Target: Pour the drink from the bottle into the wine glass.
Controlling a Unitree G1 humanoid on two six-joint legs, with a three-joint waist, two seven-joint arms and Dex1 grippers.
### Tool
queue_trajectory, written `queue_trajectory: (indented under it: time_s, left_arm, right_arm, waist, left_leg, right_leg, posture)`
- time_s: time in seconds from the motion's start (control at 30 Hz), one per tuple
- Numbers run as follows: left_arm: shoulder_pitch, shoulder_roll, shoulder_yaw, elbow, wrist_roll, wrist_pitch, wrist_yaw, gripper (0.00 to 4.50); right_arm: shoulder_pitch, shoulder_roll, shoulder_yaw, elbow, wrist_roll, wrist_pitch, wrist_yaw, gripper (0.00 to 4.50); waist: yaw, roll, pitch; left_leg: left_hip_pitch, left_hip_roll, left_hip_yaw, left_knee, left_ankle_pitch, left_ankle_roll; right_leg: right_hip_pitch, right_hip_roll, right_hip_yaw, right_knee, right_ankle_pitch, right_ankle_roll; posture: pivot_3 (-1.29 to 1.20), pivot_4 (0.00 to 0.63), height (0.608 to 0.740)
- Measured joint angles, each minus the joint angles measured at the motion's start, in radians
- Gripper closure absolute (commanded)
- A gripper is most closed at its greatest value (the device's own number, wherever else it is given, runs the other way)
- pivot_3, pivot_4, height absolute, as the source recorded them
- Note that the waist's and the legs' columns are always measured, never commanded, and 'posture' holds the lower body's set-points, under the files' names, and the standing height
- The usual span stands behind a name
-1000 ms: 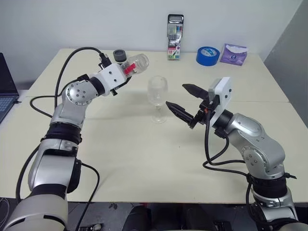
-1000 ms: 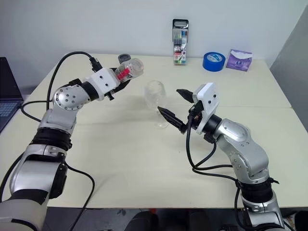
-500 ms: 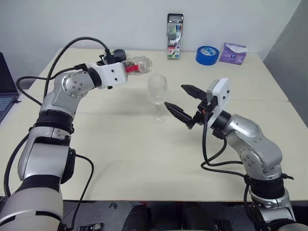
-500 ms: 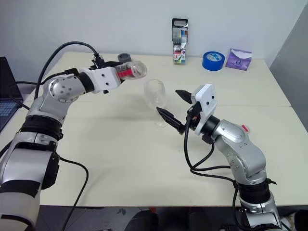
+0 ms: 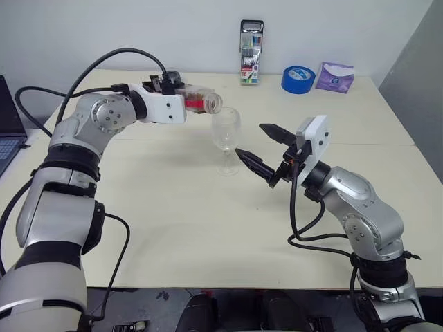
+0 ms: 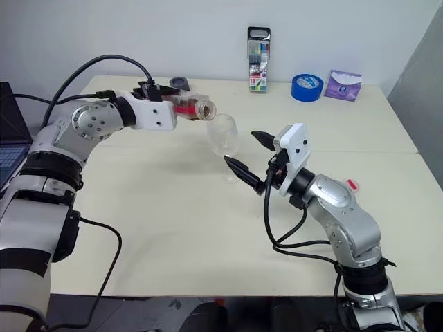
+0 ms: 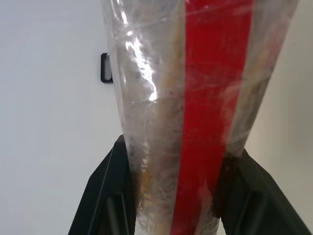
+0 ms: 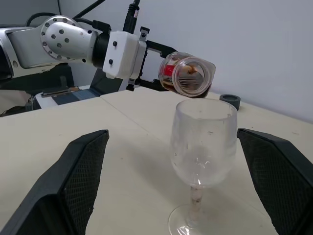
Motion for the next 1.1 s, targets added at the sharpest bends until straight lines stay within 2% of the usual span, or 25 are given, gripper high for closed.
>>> queue_trajectory:
  time_s: [1.1]
  left_arm:
    - [-0.197,0.019,-0.139,0.161,0.188,-0.059,0.150,2.80]
  right_arm:
    - [0.011,0.021,0.003,0.000,-0.030,-0.009,-0.004,0.00]
  waist:
    - [0.000,0.000,0.000]
  left_leg:
    - [0.000,0.000,0.001,0.000,0.000,0.000]
  right_leg:
    - [0.000,0.000,-0.001,0.001,0.000,0.000]
  posture:
    - [0.00,0.150,0.740]
